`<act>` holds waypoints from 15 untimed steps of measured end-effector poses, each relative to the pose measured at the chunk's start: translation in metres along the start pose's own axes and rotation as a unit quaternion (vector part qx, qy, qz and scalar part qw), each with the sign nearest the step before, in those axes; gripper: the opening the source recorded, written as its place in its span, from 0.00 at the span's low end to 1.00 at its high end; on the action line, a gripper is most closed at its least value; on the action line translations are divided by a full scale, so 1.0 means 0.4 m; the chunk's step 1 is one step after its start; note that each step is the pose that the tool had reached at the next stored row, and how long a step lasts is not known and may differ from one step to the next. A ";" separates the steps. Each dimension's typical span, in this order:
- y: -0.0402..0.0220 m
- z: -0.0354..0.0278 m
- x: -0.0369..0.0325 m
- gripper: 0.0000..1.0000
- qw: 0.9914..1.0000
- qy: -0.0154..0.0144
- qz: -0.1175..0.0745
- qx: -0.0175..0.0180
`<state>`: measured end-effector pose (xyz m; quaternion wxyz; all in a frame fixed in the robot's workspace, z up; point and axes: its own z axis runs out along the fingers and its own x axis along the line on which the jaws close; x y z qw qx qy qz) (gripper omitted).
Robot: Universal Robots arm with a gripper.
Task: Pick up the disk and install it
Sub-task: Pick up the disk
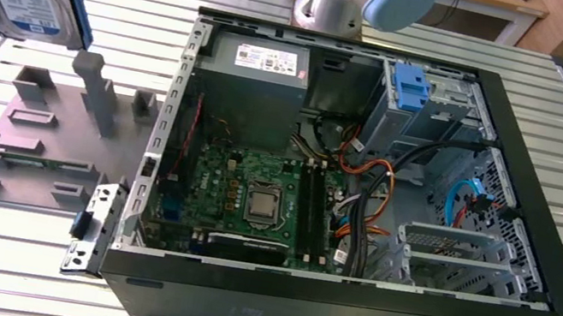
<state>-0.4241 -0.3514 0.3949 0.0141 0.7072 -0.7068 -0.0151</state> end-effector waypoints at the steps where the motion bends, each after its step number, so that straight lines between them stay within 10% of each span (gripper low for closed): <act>1: 0.000 -0.001 0.000 0.37 1.000 0.000 0.000 0.000; 15: 0.001 -0.014 0.000 0.37 1.000 0.000 0.000 0.000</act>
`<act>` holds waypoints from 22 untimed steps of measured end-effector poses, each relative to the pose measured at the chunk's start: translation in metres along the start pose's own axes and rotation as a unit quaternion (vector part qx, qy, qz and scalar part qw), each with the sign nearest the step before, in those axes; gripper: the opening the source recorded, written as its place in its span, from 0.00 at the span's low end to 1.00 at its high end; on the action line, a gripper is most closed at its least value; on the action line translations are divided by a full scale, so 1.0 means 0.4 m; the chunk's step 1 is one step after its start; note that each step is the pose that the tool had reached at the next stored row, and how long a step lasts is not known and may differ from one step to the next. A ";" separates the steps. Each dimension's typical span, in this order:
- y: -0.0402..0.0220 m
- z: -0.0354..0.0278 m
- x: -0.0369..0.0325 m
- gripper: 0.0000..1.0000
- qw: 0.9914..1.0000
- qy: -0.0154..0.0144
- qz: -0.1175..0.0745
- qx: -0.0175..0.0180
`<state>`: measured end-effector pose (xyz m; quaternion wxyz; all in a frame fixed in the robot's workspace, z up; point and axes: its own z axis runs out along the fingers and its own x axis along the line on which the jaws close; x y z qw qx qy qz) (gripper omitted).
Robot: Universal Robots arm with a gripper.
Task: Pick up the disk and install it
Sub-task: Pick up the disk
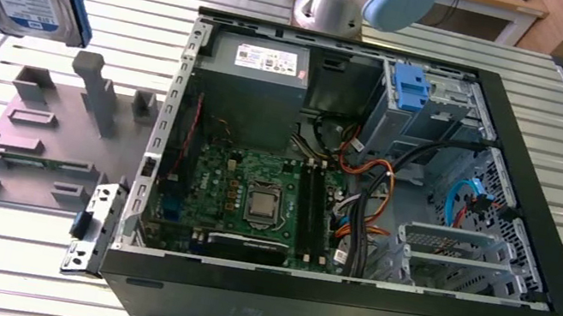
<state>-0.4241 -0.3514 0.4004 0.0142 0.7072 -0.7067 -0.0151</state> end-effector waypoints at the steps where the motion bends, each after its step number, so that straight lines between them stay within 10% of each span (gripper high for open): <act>1: 0.000 -0.001 0.000 0.37 1.000 0.000 0.000 0.000; 22: 0.001 -0.026 0.000 0.37 1.000 0.000 0.000 0.000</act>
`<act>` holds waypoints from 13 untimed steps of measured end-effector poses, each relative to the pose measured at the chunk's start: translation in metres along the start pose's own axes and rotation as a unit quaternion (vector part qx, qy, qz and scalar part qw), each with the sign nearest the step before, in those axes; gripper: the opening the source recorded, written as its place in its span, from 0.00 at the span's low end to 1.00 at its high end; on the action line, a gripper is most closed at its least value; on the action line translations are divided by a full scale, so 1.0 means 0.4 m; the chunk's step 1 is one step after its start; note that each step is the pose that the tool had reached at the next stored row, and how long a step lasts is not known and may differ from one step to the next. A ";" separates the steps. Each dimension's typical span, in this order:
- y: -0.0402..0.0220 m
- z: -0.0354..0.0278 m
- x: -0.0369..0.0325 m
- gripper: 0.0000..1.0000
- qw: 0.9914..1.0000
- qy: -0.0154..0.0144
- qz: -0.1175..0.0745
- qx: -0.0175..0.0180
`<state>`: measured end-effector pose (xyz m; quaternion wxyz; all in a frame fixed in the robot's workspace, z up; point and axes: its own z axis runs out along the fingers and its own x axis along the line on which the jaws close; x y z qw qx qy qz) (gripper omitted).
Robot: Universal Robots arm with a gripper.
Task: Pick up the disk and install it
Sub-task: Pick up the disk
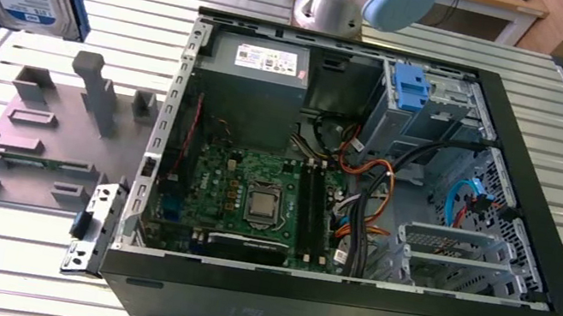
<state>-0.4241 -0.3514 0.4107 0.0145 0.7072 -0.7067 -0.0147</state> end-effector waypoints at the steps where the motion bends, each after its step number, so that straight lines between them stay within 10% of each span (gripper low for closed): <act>1: 0.000 -0.001 0.000 0.37 1.000 0.000 0.000 0.000; 13: 0.000 -0.011 0.000 0.37 1.000 0.000 0.000 0.000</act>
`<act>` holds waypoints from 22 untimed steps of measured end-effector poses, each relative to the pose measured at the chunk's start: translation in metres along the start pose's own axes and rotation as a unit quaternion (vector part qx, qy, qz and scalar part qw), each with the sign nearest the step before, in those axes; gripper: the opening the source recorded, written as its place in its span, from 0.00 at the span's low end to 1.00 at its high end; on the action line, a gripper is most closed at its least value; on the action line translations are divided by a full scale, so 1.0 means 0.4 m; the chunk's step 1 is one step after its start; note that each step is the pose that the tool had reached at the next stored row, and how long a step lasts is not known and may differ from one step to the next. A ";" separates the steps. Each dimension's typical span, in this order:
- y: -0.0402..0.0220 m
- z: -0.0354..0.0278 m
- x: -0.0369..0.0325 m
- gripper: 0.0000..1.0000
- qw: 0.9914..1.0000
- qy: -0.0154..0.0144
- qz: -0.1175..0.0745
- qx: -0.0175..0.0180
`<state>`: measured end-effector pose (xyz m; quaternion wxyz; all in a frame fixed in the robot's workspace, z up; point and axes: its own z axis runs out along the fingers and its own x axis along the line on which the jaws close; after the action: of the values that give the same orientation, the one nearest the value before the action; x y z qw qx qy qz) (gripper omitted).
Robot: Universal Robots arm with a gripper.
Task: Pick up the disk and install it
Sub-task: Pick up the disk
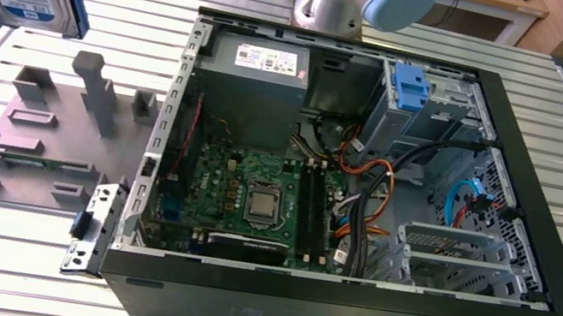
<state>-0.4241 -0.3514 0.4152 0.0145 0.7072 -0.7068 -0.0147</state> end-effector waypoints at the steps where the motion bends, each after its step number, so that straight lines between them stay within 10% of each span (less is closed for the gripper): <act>1: 0.000 -0.001 0.000 0.37 1.000 0.000 0.000 0.000; 22: 0.001 -0.014 0.000 0.37 1.000 0.000 0.000 0.000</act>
<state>-0.4241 -0.3514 0.4207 0.0146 0.7072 -0.7068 -0.0147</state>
